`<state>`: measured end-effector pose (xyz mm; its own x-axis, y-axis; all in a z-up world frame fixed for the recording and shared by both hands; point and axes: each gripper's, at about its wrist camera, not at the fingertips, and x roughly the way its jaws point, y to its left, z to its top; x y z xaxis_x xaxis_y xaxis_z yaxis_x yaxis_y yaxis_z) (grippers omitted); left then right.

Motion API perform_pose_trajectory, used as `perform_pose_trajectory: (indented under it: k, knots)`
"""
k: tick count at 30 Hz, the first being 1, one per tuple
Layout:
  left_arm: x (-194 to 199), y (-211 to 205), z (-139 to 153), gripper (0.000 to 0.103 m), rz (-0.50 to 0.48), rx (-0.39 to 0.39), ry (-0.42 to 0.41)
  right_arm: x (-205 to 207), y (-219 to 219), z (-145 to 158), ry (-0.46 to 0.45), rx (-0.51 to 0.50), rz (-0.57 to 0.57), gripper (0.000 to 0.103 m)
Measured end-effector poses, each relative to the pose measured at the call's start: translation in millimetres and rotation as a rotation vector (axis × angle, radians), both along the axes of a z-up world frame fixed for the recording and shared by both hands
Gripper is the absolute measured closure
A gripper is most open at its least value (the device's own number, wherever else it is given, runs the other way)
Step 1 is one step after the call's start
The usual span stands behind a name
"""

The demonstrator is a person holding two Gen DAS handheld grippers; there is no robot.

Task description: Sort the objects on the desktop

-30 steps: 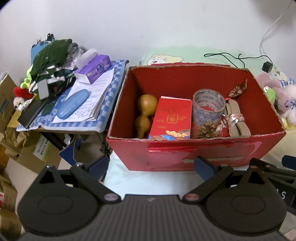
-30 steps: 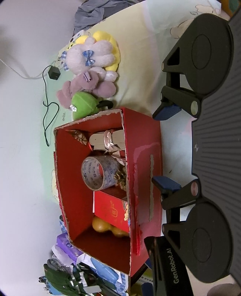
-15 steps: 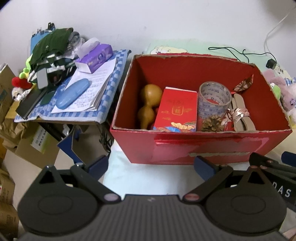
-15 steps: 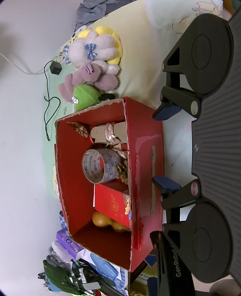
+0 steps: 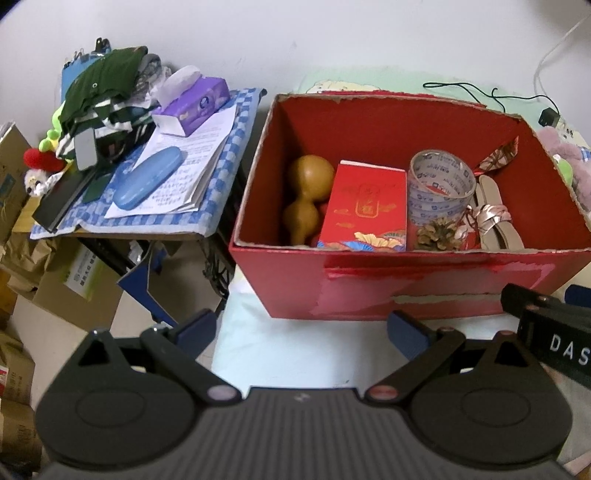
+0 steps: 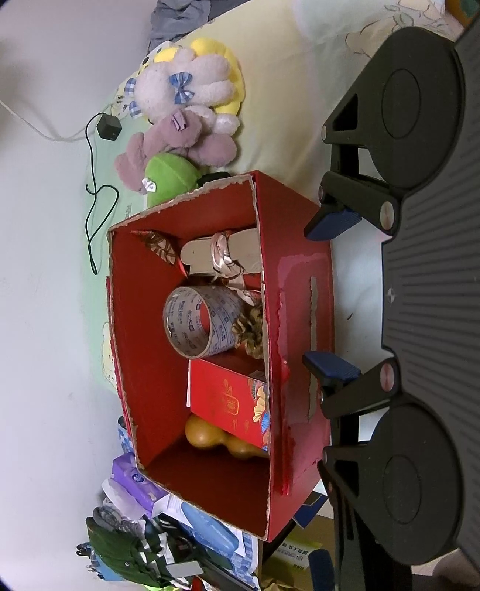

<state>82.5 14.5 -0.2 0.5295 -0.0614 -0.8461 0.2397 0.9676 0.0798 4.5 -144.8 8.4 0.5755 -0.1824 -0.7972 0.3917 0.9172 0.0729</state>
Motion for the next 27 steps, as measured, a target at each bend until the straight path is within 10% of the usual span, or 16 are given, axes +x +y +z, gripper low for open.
perform_pose_trajectory:
  k: [27]
  knots:
    - [8.1,1.5,-11.3,0.003,-0.017,-0.014,0.057,14.9,-4.9,-4.5,0.022,0.001,-0.002,0.034]
